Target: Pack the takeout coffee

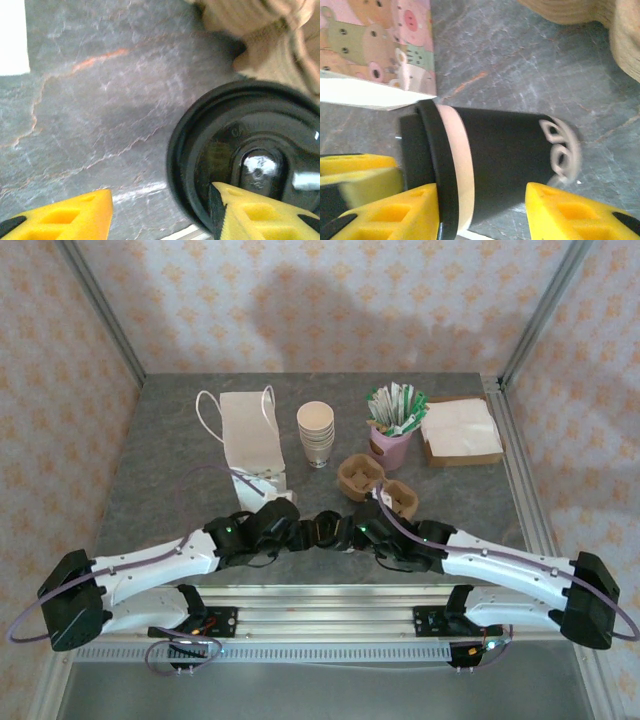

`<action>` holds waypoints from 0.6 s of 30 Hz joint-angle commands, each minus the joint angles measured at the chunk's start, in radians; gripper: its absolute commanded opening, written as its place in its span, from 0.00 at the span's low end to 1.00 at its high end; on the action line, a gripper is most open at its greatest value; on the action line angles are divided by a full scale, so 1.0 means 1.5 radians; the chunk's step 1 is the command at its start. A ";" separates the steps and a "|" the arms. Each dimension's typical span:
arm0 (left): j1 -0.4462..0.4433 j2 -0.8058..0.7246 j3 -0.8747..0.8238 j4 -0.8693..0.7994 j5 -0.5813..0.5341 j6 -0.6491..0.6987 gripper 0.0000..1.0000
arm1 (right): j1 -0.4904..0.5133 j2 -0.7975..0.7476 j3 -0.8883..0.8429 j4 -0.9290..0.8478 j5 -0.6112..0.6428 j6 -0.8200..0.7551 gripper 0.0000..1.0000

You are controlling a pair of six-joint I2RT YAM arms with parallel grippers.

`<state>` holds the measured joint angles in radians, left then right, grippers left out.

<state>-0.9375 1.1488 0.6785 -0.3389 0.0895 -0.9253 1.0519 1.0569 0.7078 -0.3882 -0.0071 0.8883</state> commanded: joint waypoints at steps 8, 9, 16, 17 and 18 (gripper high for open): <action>-0.013 0.014 0.035 -0.054 -0.005 0.024 0.54 | -0.003 -0.025 -0.036 0.051 0.020 0.022 0.46; -0.014 0.011 0.038 -0.056 -0.004 0.024 0.54 | -0.004 -0.022 -0.039 0.046 0.020 0.023 0.47; -0.014 -0.052 0.043 -0.080 -0.018 0.017 0.54 | -0.004 -0.006 0.001 -0.041 0.029 -0.134 0.71; -0.015 -0.060 0.044 -0.088 -0.023 0.017 0.54 | -0.004 -0.008 0.009 -0.051 0.032 -0.159 0.74; -0.014 -0.072 0.045 -0.096 -0.027 0.017 0.54 | -0.004 -0.011 0.015 -0.055 0.028 -0.193 0.77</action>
<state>-0.9493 1.0836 0.7181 -0.4286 0.0906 -0.9134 1.0500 1.0462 0.6750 -0.4019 0.0036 0.7609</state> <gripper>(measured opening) 0.542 0.758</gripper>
